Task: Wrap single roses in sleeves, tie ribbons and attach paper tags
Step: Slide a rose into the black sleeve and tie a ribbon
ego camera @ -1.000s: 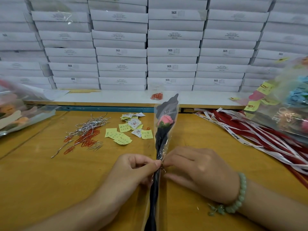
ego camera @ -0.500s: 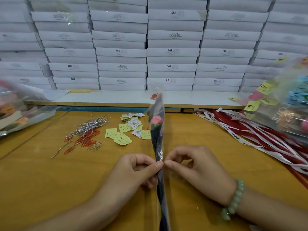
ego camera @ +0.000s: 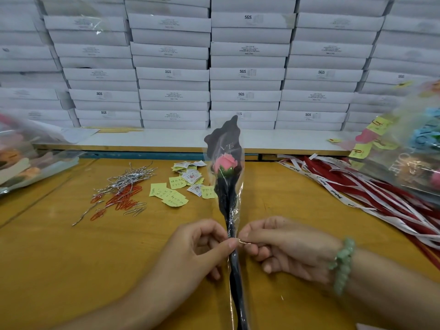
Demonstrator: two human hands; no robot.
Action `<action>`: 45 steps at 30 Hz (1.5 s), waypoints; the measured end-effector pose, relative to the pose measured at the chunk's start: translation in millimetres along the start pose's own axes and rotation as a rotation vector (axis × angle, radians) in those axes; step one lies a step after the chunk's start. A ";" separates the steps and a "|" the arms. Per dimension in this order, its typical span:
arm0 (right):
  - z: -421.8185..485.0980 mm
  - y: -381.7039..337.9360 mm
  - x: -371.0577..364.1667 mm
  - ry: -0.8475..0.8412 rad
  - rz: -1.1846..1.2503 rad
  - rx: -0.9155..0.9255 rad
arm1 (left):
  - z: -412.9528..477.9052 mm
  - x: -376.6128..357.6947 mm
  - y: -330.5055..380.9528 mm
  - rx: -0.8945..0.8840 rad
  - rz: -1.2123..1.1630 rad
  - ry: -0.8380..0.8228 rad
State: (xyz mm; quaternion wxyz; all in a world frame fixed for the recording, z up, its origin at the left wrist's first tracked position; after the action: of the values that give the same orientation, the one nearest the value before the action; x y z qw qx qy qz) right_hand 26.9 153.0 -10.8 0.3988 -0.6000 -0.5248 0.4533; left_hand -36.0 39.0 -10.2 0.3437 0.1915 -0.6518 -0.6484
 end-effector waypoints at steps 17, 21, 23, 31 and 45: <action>-26.2 -35.6 -13.1 0.182 -1.108 0.766 | 2.4 6.2 -2.7 0.056 -0.135 0.068; -30.5 -37.5 -19.0 0.192 -1.312 0.809 | 2.2 7.1 -2.3 0.070 -0.166 0.075; -31.0 -38.1 -20.0 0.207 -1.342 0.807 | 1.8 6.0 -2.0 0.070 -0.160 0.067; -21.5 -32.5 -10.1 0.231 -0.972 0.632 | 0.8 3.1 0.1 0.053 -0.114 0.053; -3.2 4.9 -7.9 -0.018 0.134 0.013 | -0.4 1.0 4.0 -0.022 -0.056 0.011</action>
State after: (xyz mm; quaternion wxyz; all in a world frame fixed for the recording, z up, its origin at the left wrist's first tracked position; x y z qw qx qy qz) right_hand 31.0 144.6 -13.7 0.3668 -0.6272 -0.4839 0.4878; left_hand -35.7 38.4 -6.2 0.3310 0.2097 -0.6370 -0.6639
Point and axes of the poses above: each hand's wrist, its own z-axis towards the middle knuckle, its own x-axis out of the back of the hand, y = z × x, the point moved 7 cm from there along z, towards the middle knuckle, and after that the axes turned 5 degrees about x, right-handed, at the moved point
